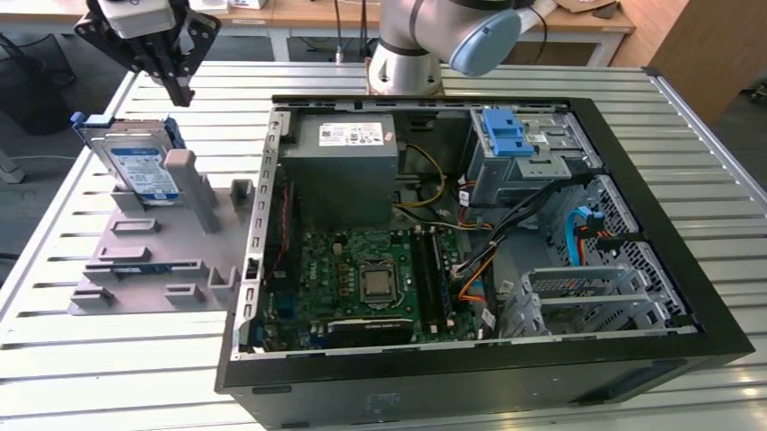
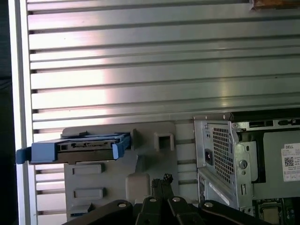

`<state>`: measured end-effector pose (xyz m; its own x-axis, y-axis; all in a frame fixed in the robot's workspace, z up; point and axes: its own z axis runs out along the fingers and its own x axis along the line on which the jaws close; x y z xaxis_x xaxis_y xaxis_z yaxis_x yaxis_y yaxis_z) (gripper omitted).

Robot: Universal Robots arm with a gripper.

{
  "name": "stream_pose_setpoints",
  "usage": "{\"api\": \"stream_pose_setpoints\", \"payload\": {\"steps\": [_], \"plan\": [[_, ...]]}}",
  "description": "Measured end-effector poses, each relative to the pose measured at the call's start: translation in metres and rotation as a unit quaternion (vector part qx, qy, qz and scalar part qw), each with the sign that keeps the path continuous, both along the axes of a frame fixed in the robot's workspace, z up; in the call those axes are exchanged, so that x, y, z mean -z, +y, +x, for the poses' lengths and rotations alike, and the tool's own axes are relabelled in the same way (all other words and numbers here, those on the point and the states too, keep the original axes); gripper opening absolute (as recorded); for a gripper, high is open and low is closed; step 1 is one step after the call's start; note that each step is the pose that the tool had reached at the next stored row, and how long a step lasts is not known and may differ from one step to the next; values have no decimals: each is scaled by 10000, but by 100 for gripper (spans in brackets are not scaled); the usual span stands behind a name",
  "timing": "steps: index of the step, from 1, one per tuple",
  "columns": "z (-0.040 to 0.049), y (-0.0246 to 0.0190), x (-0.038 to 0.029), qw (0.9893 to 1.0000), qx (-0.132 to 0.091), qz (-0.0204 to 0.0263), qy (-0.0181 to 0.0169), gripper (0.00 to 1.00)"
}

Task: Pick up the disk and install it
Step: 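Reach for the disk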

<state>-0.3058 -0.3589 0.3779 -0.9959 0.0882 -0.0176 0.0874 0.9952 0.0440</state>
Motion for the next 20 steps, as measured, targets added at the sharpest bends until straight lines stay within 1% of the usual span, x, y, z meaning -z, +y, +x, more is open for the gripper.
{"api": "stream_pose_setpoints", "payload": {"steps": [3, 6, 8, 11, 13, 17, 20], "plan": [[-48, 26, 2, 10000, 18, -1, 1, 11], [-110, 34, 6, 10000, 28, 0, 4, 11], [-124, 40, 13, 10000, 31, -8, 26, 11], [-147, 61, 34, 10000, 32, -44, 47, 11], [-173, 71, 39, 10000, 32, -47, 62, 11], [-261, 77, 45, 10000, 32, -46, 74, 11], [-322, 77, 49, 10000, 32, -46, 76, 11]]}}
